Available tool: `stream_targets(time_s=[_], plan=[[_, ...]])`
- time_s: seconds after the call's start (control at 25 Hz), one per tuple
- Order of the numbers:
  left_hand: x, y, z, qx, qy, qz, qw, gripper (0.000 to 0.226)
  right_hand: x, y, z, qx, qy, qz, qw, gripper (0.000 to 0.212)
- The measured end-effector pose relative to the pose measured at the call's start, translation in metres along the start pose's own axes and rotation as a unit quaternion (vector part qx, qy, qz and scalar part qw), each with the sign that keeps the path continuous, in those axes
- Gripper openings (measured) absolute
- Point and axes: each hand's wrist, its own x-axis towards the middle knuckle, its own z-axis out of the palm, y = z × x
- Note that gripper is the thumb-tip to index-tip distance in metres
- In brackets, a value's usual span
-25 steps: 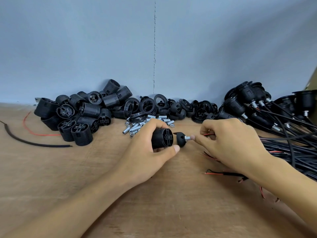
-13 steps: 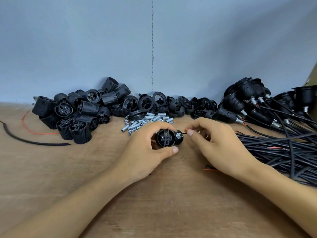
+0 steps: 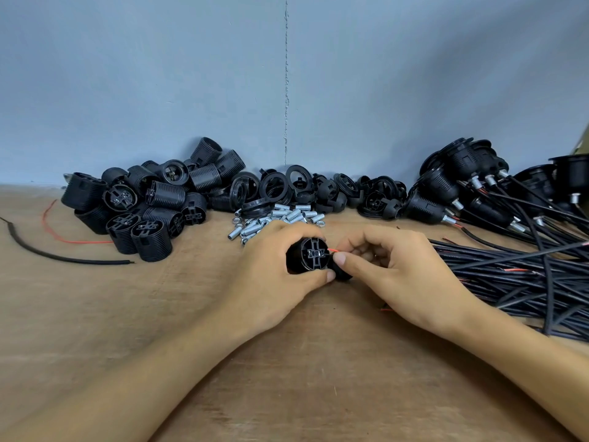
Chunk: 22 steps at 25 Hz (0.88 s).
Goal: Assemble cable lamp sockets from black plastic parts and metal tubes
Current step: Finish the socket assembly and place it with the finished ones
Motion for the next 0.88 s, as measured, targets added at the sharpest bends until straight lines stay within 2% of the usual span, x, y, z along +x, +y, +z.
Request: stream_targets(time_s=[0.2, 0.4, 0.88], plan=[[-0.0014, 0.0034, -0.0006, 0.012, 0.015, 0.001, 1.000, 0.035, -0.0030, -0.0050, 0.0036, -0.053, 0.040, -0.033, 0.997, 0.024], [-0.0024, 0.0044, -0.0004, 0.033, 0.019, 0.015, 0.999, 0.028, -0.0049, -0.0076, 0.0068, -0.123, 0.044, -0.075, 0.989, 0.012], [-0.0046, 0.0059, -0.0017, 0.052, -0.006, 0.011, 0.999, 0.026, -0.0059, -0.0062, 0.0087, -0.051, 0.050, -0.003, 0.997, 0.008]])
